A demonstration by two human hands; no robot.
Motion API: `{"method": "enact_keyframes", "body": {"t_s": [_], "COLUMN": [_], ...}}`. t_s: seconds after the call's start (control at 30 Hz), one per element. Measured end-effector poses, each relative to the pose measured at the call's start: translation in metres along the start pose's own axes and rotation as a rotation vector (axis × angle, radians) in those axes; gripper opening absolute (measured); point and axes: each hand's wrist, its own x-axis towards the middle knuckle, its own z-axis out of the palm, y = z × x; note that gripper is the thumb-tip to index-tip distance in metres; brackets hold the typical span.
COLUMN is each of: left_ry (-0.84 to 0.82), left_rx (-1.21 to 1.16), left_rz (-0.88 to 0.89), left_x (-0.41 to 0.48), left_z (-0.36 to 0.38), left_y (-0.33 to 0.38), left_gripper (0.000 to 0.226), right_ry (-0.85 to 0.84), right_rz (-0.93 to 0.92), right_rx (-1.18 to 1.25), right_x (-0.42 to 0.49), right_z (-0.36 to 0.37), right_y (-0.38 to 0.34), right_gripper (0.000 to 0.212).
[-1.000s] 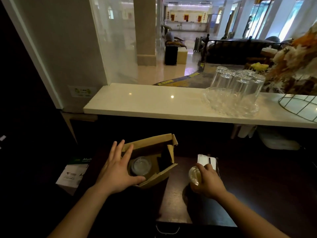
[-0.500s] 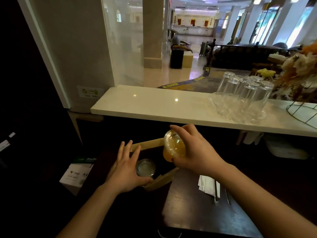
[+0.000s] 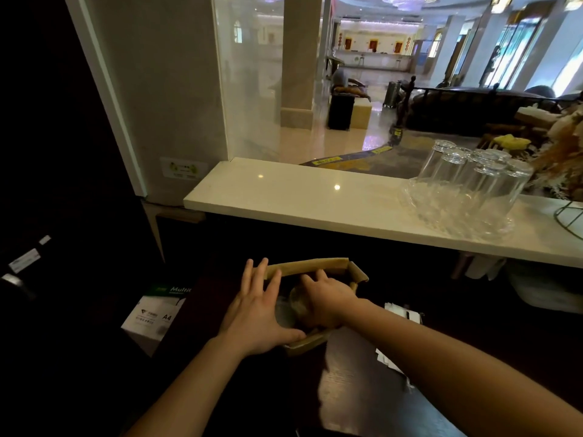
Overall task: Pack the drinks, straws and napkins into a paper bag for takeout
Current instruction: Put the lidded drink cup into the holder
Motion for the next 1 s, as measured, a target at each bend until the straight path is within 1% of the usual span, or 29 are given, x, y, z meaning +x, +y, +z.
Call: {"method": "enact_keyframes", "body": {"t_s": [0.1,0.17,0.27,0.37,0.53,0.67,0.73,0.87,1.0], "left_ry": [0.007,-0.003,-0.014,-0.021,-0.007,-0.012,-0.014,-0.001,0.001], "left_rx": [0.025,0.043,0.057,0.068,0.079,0.052,0.041,0.023,0.027], "left_rz": [0.006,0.012,0.013,0.007,-0.005,-0.012,-0.012,-0.006,-0.007], "left_x": [0.000,0.001,0.001,0.002,0.000,-0.001,-0.003,-0.003,-0.004], "left_z": [0.001,0.000,0.000,0.001,0.002,0.001,0.000,-0.002,0.000], "left_y": [0.010,0.016,0.021,0.022,0.015,0.009,0.008,0.008,0.005], "left_gripper": [0.126,0.126,0.125,0.125,0.129,0.130,0.130,0.129,0.128], "right_ry": [-0.103,-0.141,-0.136,-0.137,-0.200,-0.250,-0.248,-0.224,-0.122], "right_rz": [0.071,0.102,0.147,0.176,0.174,0.185,0.179,0.118,0.020], "right_rx": [-0.026,-0.037,-0.035,-0.061,-0.105,-0.073,-0.083,-0.101,-0.081], "right_x": [0.015,0.024,0.035,0.045,0.058,0.059,0.059,0.051,0.030], "right_z": [0.015,0.026,0.040,0.050,0.065,0.077,0.078,0.064,0.036], "right_y": [0.013,0.020,0.023,0.022,0.023,0.023,0.023,0.020,0.005], "right_gripper": [0.081,0.079,0.073,0.073,0.080,0.097,0.099,0.084,0.057]}}
